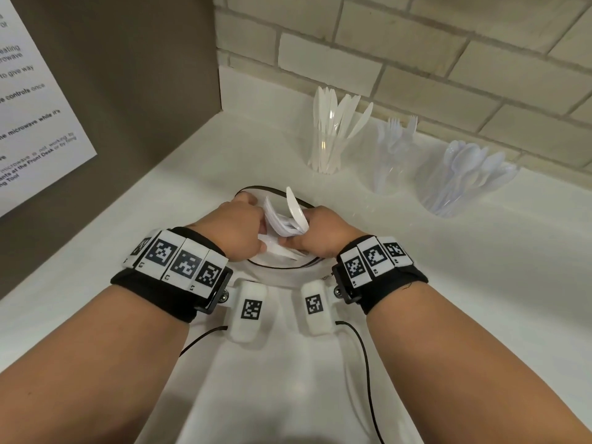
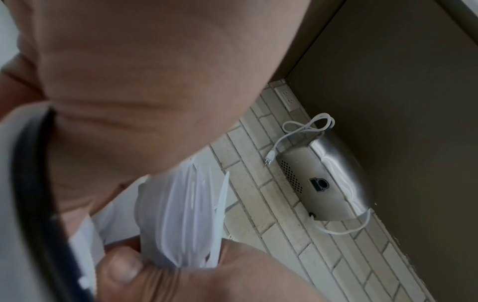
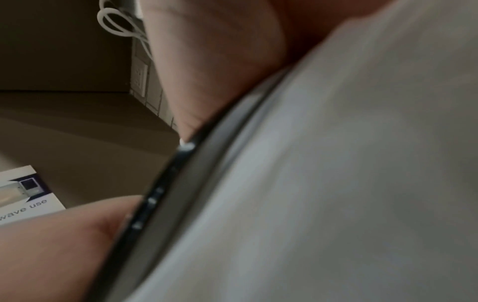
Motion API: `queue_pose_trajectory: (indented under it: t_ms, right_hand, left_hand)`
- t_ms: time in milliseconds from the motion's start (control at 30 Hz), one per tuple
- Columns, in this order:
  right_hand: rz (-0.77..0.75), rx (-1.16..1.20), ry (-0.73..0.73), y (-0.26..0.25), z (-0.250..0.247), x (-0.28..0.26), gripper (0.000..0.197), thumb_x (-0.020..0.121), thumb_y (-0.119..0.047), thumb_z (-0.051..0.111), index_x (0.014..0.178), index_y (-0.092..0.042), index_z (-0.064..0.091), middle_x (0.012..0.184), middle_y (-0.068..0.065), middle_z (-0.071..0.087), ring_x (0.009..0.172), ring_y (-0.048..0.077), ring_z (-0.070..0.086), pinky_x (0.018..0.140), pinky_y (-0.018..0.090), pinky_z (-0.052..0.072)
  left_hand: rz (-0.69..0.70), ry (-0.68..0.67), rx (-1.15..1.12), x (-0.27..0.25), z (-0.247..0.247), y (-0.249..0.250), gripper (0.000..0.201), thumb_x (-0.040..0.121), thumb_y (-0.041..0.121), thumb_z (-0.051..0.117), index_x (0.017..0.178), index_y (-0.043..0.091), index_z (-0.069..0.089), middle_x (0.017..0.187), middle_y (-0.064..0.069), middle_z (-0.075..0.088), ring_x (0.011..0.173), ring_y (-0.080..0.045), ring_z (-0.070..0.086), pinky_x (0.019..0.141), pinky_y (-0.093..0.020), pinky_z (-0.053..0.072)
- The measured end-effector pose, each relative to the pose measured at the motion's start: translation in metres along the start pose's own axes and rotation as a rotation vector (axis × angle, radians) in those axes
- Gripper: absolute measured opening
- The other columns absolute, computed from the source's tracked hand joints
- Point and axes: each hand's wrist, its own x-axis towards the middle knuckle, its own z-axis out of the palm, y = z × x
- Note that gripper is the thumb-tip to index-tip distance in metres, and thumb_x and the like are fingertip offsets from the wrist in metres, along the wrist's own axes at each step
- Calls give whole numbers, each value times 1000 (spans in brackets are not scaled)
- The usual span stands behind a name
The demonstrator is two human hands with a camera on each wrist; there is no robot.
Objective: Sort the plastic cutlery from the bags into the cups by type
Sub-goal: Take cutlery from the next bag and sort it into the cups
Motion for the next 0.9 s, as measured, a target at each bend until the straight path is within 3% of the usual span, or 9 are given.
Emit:
queue_pose_trajectory:
  t_ms: [133,200,333,467,600,667,733,800,900]
  right_hand:
    - [-49,44,-30,-1,-7,-6,23,80,-28,75,69,-25,55,66,-9,54,60,6,51,57,14,40]
    - [-55,43,-39,-1,-9,-9,21,80,-24,76,70,-22,57,63,-8,54,57,6,50,52,12,38]
    - [-14,37,-59,0,-3,-6,18,78,-32,76,75,-22,62,68,-6,60,66,13,57,68,24,47]
    - [55,-103,-71,-9,6,-2,25,71,-57,69,80,-36,56,82,-9,63,91,21,63,96,49,44]
    - [110,-214,-55,-17,8,-4,28,76,-56,65,92,-33,61,93,-8,64,95,20,59,102,53,33]
    - [113,-206,-67,-18,9,-3,33,75,-55,66,96,-31,64,91,-6,65,94,21,61,102,52,35]
    - [82,-136,-108,-18,6,-4,25,73,-46,72,88,-27,64,84,-5,64,89,21,63,96,46,45]
    - [23,-70,-124,-18,-1,-8,18,77,-32,75,80,-21,62,77,-4,62,79,19,62,78,30,51]
    - [15,70,-65,-15,-10,-13,16,86,-25,68,75,-17,61,67,-4,65,65,10,58,65,20,44]
  left_hand:
    - [-24,55,-32,2,-3,5,24,90,21,56,113,15,61,143,-5,32,115,-27,54,101,-39,42]
    - [-21,107,-60,2,-4,6,26,90,17,56,115,12,59,138,-6,38,107,-28,57,96,-36,45]
    - [29,210,-140,0,-6,8,32,83,3,57,113,13,55,127,-6,47,97,-21,56,76,-21,36]
    - [80,210,-215,-4,-6,12,39,80,-2,52,116,15,53,128,-5,45,93,-16,49,77,-18,32]
    - [90,186,-224,-7,-4,9,40,80,0,50,119,12,50,129,-8,46,101,-20,53,82,-22,37]
    - [72,181,-233,-9,-3,7,46,79,-1,50,122,14,48,132,-7,44,105,-23,54,84,-23,40]
    - [21,174,-230,-11,-4,4,48,77,-6,48,120,15,47,131,-5,42,96,-23,55,73,-21,40]
    - [-32,155,-171,-15,-6,2,40,77,-9,48,109,16,49,129,-4,41,86,-21,54,64,-22,39]
    - [-60,68,-1,-17,-5,-1,31,82,-3,55,108,13,58,140,-3,35,106,-21,56,85,-24,44]
